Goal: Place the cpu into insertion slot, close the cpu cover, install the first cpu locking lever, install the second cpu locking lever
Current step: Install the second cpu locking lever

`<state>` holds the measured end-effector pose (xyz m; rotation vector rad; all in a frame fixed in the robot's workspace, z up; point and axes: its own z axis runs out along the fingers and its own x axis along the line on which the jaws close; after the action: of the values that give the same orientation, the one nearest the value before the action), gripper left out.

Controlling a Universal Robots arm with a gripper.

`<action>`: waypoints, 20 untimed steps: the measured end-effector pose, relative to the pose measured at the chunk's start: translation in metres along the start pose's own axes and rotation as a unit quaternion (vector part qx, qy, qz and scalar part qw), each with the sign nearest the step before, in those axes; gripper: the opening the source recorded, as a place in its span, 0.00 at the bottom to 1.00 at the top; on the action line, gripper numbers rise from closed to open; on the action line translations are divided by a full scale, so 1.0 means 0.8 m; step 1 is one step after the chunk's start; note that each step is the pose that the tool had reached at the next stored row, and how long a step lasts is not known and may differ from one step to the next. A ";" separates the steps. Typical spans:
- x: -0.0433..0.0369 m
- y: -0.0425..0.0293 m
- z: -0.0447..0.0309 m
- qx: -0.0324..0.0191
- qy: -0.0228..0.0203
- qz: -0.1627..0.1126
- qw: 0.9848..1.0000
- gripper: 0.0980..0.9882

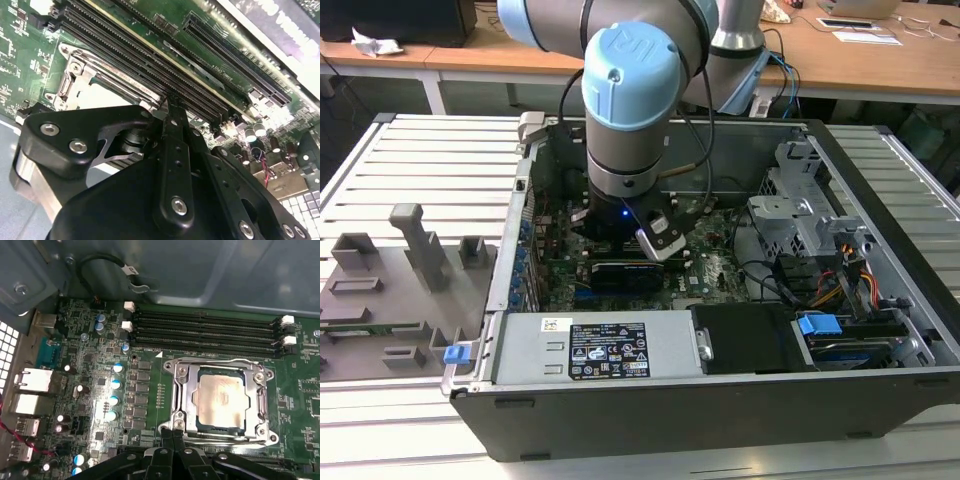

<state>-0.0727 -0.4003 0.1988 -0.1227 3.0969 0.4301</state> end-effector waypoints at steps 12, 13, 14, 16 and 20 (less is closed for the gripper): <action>0.009 0.0012 -0.0014 -0.016 -0.002 -0.001 1.000 0.01; 0.009 0.0017 -0.0031 -0.016 -0.002 -0.001 1.000 0.01; 0.009 0.0020 -0.0045 -0.016 -0.002 -0.001 1.000 0.01; 0.009 0.0031 -0.0082 -0.016 -0.002 -0.001 1.000 0.01; 0.009 0.0039 -0.0109 -0.016 -0.002 -0.001 1.000 0.01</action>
<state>-0.0799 -0.4002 0.2079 -0.1243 3.0863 0.4787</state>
